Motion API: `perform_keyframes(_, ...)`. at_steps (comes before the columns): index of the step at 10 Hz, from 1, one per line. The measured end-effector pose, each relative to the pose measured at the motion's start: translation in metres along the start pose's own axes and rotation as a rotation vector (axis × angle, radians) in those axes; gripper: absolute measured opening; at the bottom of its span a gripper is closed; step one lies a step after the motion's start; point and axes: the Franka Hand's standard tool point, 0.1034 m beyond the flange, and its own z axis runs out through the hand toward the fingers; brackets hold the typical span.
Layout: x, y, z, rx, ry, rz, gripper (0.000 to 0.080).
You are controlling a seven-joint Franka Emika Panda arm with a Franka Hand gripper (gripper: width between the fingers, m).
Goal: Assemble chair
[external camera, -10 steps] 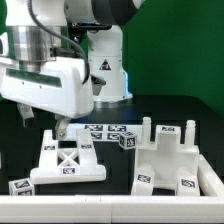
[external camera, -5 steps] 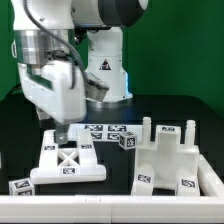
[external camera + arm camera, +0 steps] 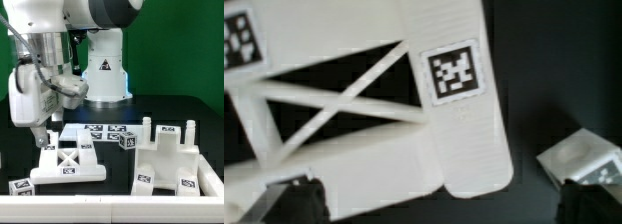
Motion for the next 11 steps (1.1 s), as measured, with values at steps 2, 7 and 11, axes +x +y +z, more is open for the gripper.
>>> perform_keyframes(2,0.003,0.002,0.002,0.007,-0.021,0.149,0.0649)
perform_keyframes(7,0.02,0.026,0.01,-0.029,-0.051,0.68,0.0649)
perform_keyframes(11,0.021,0.033,0.017,-0.056,-0.083,0.931,0.0649)
